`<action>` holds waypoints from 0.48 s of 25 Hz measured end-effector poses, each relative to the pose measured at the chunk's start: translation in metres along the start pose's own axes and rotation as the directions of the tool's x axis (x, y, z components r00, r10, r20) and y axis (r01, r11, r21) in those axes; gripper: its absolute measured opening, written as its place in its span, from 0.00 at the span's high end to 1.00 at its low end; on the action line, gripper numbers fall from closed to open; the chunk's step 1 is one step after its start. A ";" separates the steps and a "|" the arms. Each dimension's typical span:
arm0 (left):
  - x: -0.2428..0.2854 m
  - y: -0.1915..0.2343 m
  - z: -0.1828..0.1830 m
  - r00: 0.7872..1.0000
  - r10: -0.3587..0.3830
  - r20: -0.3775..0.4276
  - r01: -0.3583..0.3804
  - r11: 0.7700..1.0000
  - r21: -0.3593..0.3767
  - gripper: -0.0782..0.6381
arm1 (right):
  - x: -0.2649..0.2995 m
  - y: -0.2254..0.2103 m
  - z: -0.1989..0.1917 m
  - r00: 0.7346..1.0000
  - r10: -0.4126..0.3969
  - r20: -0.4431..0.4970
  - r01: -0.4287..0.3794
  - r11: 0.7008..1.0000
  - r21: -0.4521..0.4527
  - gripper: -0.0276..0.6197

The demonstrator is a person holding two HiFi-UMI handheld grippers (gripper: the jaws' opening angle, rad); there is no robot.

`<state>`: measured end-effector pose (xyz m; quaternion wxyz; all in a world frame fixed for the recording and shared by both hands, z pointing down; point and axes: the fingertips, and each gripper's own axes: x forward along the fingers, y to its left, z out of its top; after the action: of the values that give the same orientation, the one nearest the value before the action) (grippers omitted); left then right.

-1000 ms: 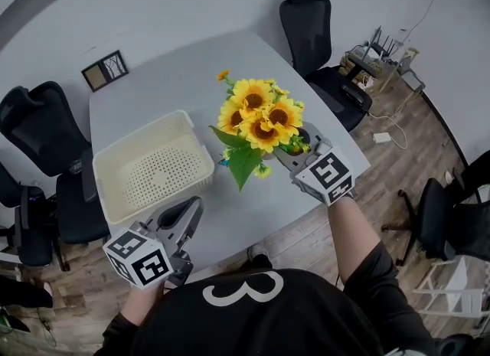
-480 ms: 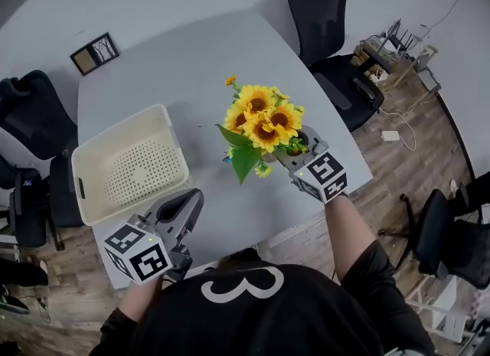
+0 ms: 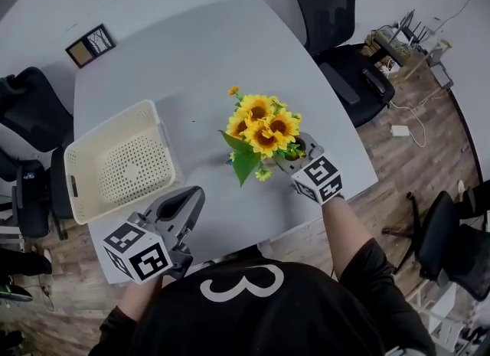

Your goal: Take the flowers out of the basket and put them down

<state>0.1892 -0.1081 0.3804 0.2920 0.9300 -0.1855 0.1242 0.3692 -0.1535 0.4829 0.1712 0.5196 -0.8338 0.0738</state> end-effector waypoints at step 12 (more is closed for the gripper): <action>0.018 0.017 0.004 0.999 -0.003 -0.036 0.002 1.000 -0.015 0.87 | 0.014 0.001 -0.026 1.000 0.004 -0.025 -0.003 1.000 0.021 0.73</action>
<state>0.1987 -0.1284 0.3918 0.3022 0.9257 -0.1799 0.1391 0.3686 -0.1568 0.5120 0.1761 0.5189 -0.8317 0.0894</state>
